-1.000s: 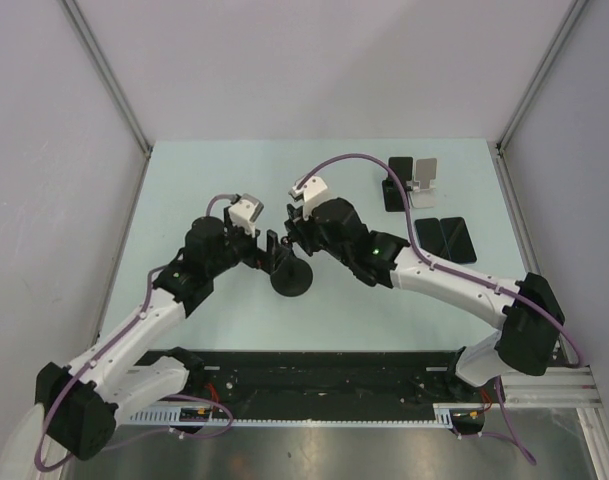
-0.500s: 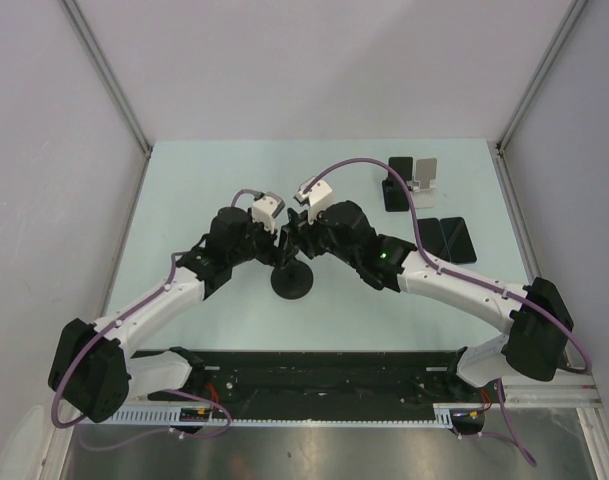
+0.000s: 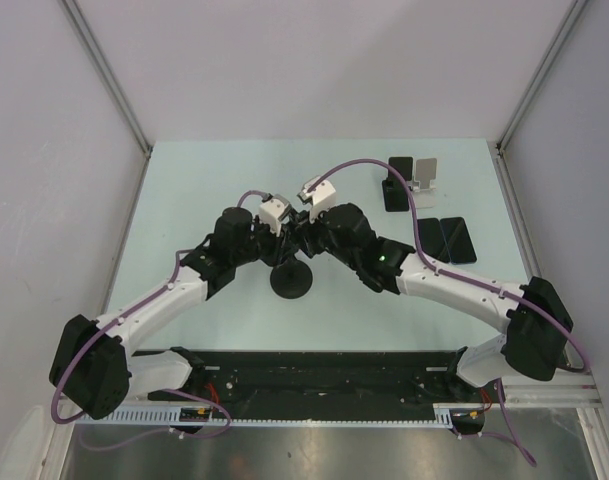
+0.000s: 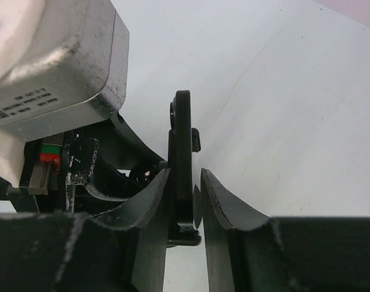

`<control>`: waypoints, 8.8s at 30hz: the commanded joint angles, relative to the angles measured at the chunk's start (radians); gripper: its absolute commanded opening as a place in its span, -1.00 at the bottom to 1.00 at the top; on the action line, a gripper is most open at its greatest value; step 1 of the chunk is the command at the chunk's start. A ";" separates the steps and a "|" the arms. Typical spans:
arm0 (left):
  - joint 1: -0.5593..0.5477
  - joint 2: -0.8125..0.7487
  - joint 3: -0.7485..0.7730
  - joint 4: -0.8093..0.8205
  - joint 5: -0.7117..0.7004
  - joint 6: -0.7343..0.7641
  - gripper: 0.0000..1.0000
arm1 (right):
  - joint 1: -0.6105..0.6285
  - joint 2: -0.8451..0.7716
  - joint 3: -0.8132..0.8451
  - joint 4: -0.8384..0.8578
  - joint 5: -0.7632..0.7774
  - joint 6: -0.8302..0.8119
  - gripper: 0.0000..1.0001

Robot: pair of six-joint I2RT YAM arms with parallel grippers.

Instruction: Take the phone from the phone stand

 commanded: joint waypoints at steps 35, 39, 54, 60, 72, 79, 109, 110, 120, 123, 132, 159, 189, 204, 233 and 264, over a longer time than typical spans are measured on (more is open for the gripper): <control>0.021 -0.028 0.007 -0.157 -0.472 -0.210 -0.99 | 0.067 -0.081 -0.030 -0.180 0.299 0.055 -1.00; 0.013 -0.062 -0.019 -0.156 -0.469 -0.247 -0.99 | 0.061 -0.077 -0.030 -0.195 0.393 0.126 -1.00; -0.044 -0.127 -0.123 -0.117 -0.453 -0.347 -0.99 | 0.050 -0.068 -0.028 -0.135 0.495 0.191 -1.00; -0.059 -0.166 -0.124 -0.033 -0.357 -0.267 -0.99 | 0.026 -0.048 -0.028 0.019 0.419 0.142 -1.00; -0.111 -0.150 -0.108 -0.007 -0.283 -0.153 -0.94 | -0.066 0.044 0.003 0.359 0.309 0.050 -1.00; -0.117 -0.172 -0.105 -0.007 -0.298 -0.127 -0.56 | -0.117 0.001 0.026 0.341 0.298 0.034 -1.00; -0.361 -0.280 0.108 0.114 -0.384 0.291 1.00 | -0.165 -0.350 0.062 -0.233 0.217 0.444 -1.00; -0.380 -0.260 0.110 0.129 -0.404 0.329 1.00 | -0.166 -0.348 0.067 -0.242 0.211 0.467 -1.00; -0.550 -0.062 0.150 0.274 -0.603 0.492 1.00 | -0.175 -0.364 0.070 -0.267 0.132 0.579 -1.00; -0.575 0.005 0.160 0.332 -0.687 0.529 1.00 | -0.174 -0.368 0.070 -0.269 0.109 0.606 -1.00; -0.590 0.123 0.166 0.510 -0.860 0.543 0.69 | -0.175 -0.371 0.070 -0.281 0.086 0.679 -1.00; -0.559 -0.004 0.125 0.443 -0.707 0.173 -0.99 | -0.237 -0.417 0.070 -0.129 -0.043 0.482 0.85; -0.268 -0.134 0.093 0.367 -0.185 -0.397 -0.99 | -0.077 -0.292 -0.014 0.061 0.037 0.251 0.96; -0.268 -0.145 0.096 0.314 -0.234 -0.327 -0.47 | -0.037 -0.276 -0.014 0.021 0.148 0.215 -0.69; 0.044 -0.447 -0.058 -0.002 -0.412 -0.008 1.00 | -0.705 0.139 0.004 -0.411 -0.268 -0.006 -1.00; 0.051 -0.364 -0.093 0.028 -0.452 -0.015 1.00 | -0.683 0.449 0.102 -0.377 -0.119 -0.065 0.21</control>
